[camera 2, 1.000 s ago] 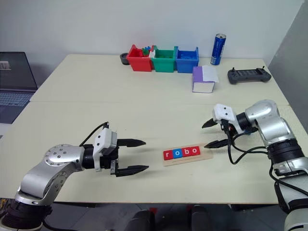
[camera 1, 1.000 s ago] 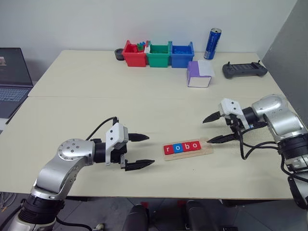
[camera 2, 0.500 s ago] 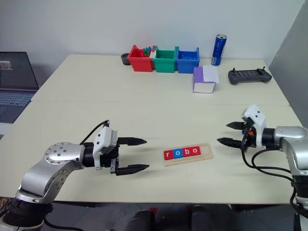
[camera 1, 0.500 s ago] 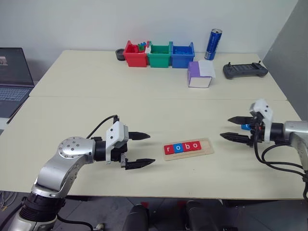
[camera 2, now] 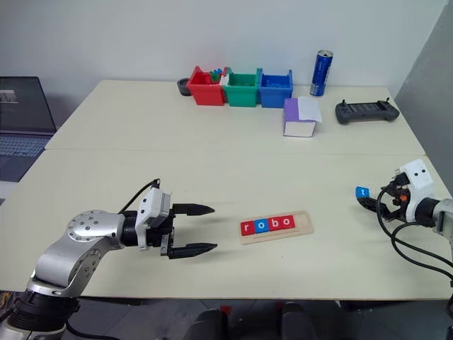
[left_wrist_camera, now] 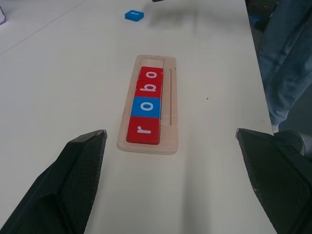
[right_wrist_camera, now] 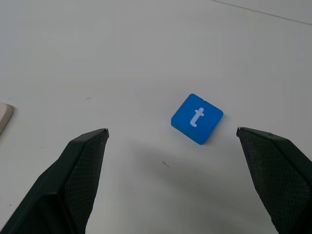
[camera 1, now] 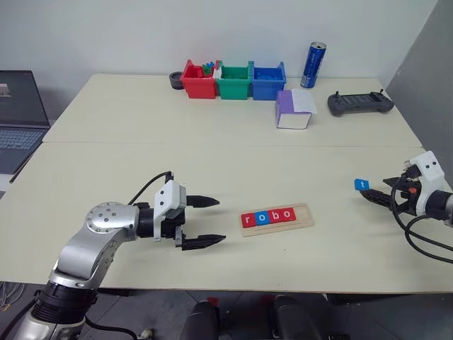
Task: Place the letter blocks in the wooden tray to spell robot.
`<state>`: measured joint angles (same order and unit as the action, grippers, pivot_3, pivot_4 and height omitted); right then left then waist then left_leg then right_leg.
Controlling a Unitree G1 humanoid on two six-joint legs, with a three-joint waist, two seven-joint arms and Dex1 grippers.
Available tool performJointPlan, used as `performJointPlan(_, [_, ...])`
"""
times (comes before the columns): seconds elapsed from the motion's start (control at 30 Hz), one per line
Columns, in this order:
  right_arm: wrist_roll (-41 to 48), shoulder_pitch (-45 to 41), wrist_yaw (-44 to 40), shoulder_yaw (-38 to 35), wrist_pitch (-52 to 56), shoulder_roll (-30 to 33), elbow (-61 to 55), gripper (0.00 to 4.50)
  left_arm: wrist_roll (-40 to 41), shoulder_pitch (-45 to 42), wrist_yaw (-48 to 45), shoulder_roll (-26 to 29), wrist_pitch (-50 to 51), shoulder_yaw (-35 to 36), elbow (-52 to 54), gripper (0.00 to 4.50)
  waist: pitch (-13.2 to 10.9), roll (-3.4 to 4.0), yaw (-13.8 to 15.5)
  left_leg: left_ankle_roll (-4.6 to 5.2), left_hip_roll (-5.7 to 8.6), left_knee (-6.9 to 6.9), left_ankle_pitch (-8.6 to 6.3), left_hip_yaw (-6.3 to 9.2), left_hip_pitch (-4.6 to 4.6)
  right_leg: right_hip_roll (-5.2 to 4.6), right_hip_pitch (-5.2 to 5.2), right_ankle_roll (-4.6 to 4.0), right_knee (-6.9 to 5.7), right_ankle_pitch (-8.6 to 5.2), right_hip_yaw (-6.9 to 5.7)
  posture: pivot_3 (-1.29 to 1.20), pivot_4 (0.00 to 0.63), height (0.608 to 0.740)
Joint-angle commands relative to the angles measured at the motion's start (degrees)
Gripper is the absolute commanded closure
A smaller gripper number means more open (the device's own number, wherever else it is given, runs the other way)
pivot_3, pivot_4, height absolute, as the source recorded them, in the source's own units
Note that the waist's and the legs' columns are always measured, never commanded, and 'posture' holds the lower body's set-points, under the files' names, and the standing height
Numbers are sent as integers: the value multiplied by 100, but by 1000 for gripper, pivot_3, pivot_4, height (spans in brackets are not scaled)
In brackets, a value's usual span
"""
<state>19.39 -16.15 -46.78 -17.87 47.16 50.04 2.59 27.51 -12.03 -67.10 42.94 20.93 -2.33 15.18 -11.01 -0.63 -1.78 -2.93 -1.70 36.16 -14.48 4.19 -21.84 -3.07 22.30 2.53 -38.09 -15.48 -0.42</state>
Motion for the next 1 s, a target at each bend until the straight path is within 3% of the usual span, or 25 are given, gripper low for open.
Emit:
performJointPlan(0.03, [122, -15, 255, -256, 220, 23, -165, 19, 4, -98, -82, 6, -114, 13, 29, 0, 0, 0, 0, 0, 0, 0, 0, 0, 0, 0, 0, 0, 0, 0, 0, 0, 150, 740])
performJointPlan(0.6, [360, -57, 642, -196, 746, -49, -496, 19, -81, -179, -166, -89, -195, -61, -123, 0, 0, 0, 0, 0, 0, 0, 0, 0, -1, 0, 0, 0, 2, 0, 0, 0, 150, 740])
performJointPlan(1.0, [136, -666, 1187, 55, 695, -402, 61, 19, -38, -176, -111, -71, -144, -46, -33, 0, 0, 0, -1, 0, 0, 0, 0, 1, -2, 0, 0, 0, 2, 0, 0, 0, 150, 740])
